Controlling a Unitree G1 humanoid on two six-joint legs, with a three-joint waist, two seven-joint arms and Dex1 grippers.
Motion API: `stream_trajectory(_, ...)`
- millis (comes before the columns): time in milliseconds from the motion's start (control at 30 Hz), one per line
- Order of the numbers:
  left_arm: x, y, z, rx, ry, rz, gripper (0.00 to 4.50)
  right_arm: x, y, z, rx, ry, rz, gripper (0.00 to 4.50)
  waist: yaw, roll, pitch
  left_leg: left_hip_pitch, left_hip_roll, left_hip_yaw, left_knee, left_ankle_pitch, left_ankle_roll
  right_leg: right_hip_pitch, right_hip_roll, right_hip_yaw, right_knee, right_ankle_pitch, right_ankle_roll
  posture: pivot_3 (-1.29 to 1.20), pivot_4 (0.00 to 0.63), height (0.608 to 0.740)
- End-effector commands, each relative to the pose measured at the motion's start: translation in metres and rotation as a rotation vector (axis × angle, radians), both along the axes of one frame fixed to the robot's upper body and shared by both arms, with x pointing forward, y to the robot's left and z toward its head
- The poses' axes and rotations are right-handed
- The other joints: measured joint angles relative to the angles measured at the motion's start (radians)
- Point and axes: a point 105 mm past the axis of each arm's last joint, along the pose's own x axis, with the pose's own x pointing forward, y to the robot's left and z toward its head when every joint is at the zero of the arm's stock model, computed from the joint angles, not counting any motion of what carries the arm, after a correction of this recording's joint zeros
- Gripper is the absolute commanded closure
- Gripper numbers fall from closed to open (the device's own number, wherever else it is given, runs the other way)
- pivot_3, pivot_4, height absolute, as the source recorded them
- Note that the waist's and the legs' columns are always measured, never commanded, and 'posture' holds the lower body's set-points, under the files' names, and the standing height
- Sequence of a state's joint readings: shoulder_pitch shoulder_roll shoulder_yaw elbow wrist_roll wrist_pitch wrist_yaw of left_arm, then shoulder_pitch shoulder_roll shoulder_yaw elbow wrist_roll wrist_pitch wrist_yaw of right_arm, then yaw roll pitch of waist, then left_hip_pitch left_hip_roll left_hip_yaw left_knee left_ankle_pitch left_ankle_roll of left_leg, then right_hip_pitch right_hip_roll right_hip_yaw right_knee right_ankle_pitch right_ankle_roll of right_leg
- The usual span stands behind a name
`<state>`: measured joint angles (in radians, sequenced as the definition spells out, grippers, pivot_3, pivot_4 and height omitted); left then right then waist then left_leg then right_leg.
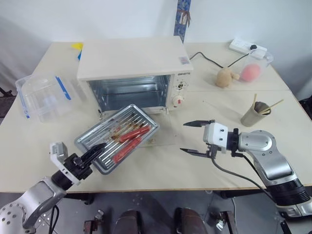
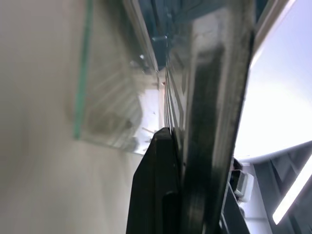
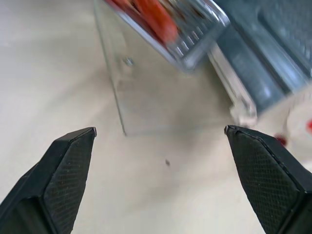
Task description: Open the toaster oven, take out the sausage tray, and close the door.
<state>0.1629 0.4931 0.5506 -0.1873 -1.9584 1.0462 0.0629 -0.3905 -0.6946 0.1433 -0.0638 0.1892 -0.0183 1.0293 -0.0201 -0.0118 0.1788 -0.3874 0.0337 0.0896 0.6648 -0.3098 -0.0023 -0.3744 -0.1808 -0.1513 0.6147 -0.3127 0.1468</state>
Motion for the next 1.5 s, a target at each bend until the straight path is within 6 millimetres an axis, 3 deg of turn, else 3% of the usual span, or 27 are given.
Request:
stream_trajectory(33,-0.009,0.007,0.013,0.006,-0.063,0.063,4.5,0.002,-0.006,0.004,0.02,-0.027,0.01,0.07,0.003,0.0,0.0,0.0,0.0,0.0,0.0,0.0,0.0,0.0,0.0,0.0,-0.001,0.0,0.0,0.0,0.15,0.74)
stream_trajectory(67,-0.01,0.008,0.013,0.004,-0.065,0.073,4.5,0.002,-0.006,0.001,0.008,-0.031,0.021,0.07,0.005,0.0,0.0,0.0,0.0,0.0,0.0,0.0,0.0,0.0,0.0,0.0,-0.001,0.0,0.0,0.0,0.15,0.74)
stream_trajectory(167,-0.021,0.01,0.012,0.006,-0.064,0.119,4.5,0.007,-0.011,-0.006,0.01,0.015,0.007,0.68,0.011,0.0,0.0,0.0,0.0,0.002,0.0,0.0,0.001,0.0,0.0,0.002,-0.003,0.0,0.0,0.0,0.15,0.74)
stream_trajectory(533,-0.052,0.007,0.014,-0.039,-0.07,0.313,4.5,0.022,-0.005,-0.017,-0.003,0.014,0.059,4.49,0.016,0.0,0.0,-0.001,0.0,0.004,0.001,-0.001,0.002,0.001,0.001,0.005,-0.008,0.0,0.0,0.0,0.15,0.74)
stream_trajectory(833,-0.076,0.019,0.019,-0.037,-0.061,0.484,4.5,0.029,0.006,-0.033,-0.02,0.048,0.114,4.49,0.018,0.0,0.0,-0.001,0.001,0.005,0.002,-0.001,0.003,0.002,0.002,0.006,-0.013,0.0,-0.001,0.0,0.15,0.74)
stream_trajectory(1067,-0.086,0.032,0.021,-0.031,-0.057,0.588,4.5,0.033,0.016,-0.034,-0.013,0.042,0.142,4.49,0.016,0.0,0.0,-0.001,0.001,0.005,0.002,-0.001,0.003,0.001,0.003,0.007,-0.014,-0.001,-0.002,0.0,0.15,0.74)
stream_trajectory(1333,-0.086,0.067,0.019,-0.018,-0.078,0.725,4.5,0.035,0.03,-0.028,0.016,0.026,0.182,4.49,0.016,0.0,0.0,-0.001,0.001,0.005,0.002,-0.001,0.003,0.001,0.003,0.007,-0.014,-0.001,-0.002,0.0,0.15,0.74)
stream_trajectory(1500,-0.081,0.078,0.018,-0.03,-0.091,0.742,4.5,0.035,0.041,-0.009,0.07,0.008,0.211,4.49,0.016,0.0,0.0,-0.001,0.002,0.006,0.002,-0.002,0.003,0.001,0.004,0.007,-0.011,-0.001,-0.002,0.0,0.15,0.74)
